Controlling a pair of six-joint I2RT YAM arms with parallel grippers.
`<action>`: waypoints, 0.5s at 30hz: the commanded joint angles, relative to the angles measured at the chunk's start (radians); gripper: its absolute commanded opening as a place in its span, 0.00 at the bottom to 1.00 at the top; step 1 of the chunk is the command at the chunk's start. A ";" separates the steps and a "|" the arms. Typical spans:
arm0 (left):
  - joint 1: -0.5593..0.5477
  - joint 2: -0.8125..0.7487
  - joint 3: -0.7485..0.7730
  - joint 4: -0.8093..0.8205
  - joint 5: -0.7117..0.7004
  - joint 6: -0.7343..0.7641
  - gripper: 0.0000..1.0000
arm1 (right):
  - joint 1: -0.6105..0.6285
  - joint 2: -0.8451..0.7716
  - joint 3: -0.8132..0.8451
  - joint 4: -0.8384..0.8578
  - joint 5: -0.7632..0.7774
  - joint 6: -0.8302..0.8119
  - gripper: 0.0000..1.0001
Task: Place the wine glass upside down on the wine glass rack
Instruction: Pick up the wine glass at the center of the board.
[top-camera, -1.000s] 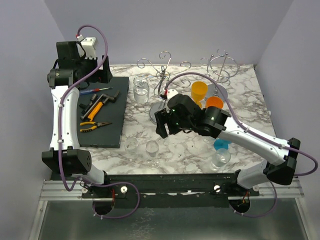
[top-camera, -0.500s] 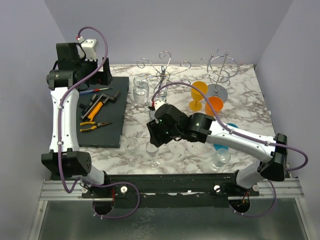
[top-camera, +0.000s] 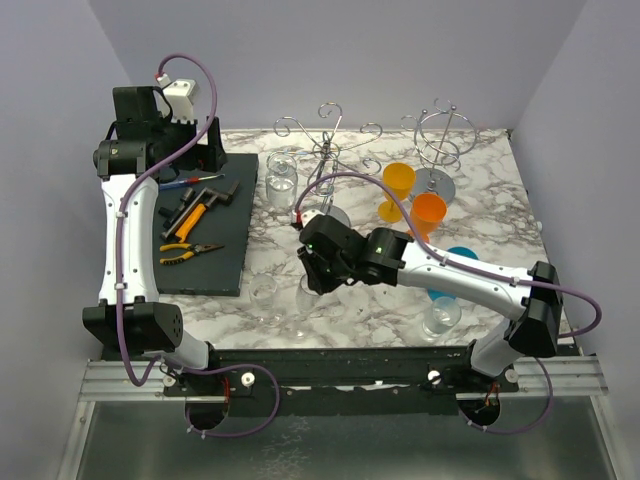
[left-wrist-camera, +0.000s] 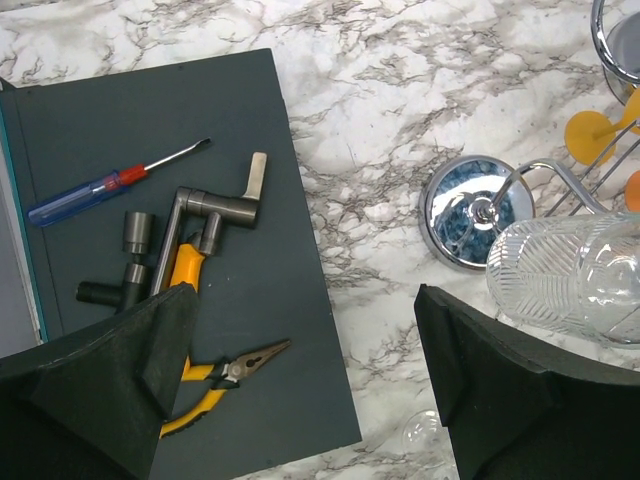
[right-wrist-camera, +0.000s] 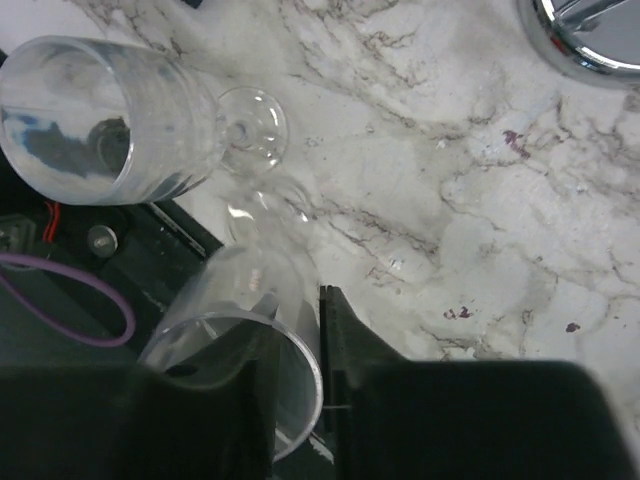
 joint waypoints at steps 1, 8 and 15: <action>0.006 -0.031 0.007 -0.019 0.047 0.007 0.99 | 0.008 -0.006 0.049 -0.049 0.045 -0.016 0.13; 0.006 -0.020 0.070 -0.059 0.143 -0.028 0.99 | 0.007 -0.099 0.186 -0.171 0.168 -0.048 0.00; 0.004 -0.049 0.104 -0.093 0.255 -0.047 0.99 | 0.007 -0.246 0.316 -0.198 0.254 -0.099 0.00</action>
